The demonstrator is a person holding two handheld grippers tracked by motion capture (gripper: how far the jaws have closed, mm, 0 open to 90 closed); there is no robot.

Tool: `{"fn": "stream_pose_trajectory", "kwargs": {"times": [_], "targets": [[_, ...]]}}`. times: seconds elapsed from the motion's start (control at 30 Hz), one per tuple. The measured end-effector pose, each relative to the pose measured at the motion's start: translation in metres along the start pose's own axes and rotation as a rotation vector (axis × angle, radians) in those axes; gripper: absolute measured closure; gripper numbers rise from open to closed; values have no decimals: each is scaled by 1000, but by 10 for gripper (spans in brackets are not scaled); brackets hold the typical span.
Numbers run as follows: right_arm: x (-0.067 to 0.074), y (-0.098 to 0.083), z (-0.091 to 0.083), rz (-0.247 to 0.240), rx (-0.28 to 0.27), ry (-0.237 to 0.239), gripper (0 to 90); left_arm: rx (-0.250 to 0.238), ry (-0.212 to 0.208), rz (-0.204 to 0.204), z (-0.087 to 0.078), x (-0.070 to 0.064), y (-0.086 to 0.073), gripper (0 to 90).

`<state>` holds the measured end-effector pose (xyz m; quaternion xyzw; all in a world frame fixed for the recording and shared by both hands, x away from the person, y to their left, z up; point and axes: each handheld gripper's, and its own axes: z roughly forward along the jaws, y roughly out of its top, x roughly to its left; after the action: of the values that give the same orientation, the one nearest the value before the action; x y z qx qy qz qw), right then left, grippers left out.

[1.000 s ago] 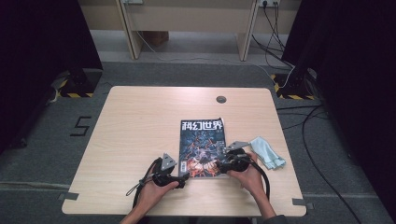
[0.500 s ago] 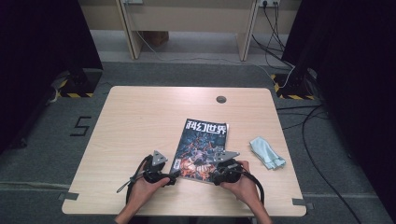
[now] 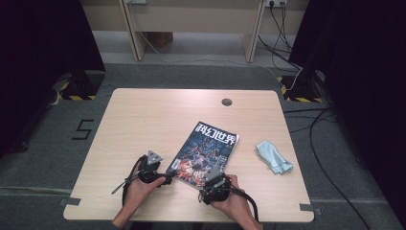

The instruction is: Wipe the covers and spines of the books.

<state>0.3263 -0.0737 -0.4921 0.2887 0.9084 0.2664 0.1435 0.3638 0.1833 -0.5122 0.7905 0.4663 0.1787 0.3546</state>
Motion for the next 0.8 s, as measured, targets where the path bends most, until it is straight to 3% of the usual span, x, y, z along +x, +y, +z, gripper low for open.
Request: {"fn": "stream_pose_trajectory", "kwargs": {"times": [0.13,0.23,0.33,0.43,0.57,0.8], "targets": [[-15,-2,-8,87,-37,79,374,-8,-11,17,-3,-5,2,225],[-32,-1,-21,113,-83,39,362,-36,-38,-8,-3,-11,5,219],[-52,-2,-27,169,-135,21,360,-49,-51,26,-3,-24,10,222],[-67,-6,-24,225,-136,-10,348,-53,-72,45,-1,-37,15,228],[-77,-8,-18,256,-124,-43,347,-44,-64,62,6,-47,18,238],[-76,-6,-13,240,-108,-64,345,-18,-48,98,16,-58,14,241]]}}
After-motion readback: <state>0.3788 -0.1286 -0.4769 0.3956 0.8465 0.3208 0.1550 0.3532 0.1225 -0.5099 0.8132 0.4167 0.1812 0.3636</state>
